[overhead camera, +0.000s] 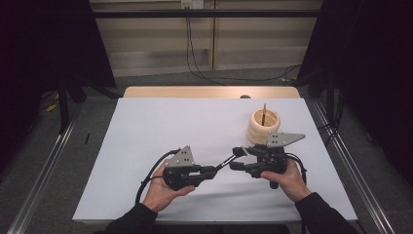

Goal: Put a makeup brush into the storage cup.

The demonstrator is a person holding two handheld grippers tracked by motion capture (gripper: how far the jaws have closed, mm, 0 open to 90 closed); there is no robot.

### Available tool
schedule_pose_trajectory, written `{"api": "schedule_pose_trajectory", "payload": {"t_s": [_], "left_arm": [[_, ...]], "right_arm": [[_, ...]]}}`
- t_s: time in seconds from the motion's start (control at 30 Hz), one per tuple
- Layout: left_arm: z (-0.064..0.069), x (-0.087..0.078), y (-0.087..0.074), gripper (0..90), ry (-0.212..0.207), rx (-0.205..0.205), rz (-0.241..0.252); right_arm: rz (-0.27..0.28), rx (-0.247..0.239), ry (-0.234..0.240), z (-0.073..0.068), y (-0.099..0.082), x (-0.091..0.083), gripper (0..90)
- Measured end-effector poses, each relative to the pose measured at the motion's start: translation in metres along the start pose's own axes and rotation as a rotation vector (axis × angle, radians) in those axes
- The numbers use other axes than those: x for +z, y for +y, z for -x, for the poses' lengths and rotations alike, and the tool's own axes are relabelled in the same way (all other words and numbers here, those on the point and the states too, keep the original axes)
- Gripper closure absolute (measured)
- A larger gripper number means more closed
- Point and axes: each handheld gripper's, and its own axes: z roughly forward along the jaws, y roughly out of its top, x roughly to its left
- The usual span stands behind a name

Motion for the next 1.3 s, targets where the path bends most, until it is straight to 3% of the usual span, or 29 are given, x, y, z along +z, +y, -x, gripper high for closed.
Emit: {"api": "schedule_pose_trajectory", "payload": {"t_s": [0.33,0.47,0.93,1.3], "left_arm": [[-0.002,0.002,-0.004,79.7,-0.009,-0.007,0.02],[-0.002,0.002,-0.004,79.7,-0.018,-0.005,0.023],[-0.003,0.01,-0.01,79.4,-0.024,0.016,-0.029],[-0.006,0.013,-0.013,75.8,-0.021,0.005,-0.031]], "right_arm": [[0.0,0.025,0.031,0.002,-0.001,0.002,55.0],[-0.016,0.022,0.043,0.004,-0.001,0.003,64.7],[-0.045,0.037,0.096,0.006,-0.003,0.004,72.3],[-0.051,0.031,0.129,0.003,-0.002,0.004,76.8]]}}
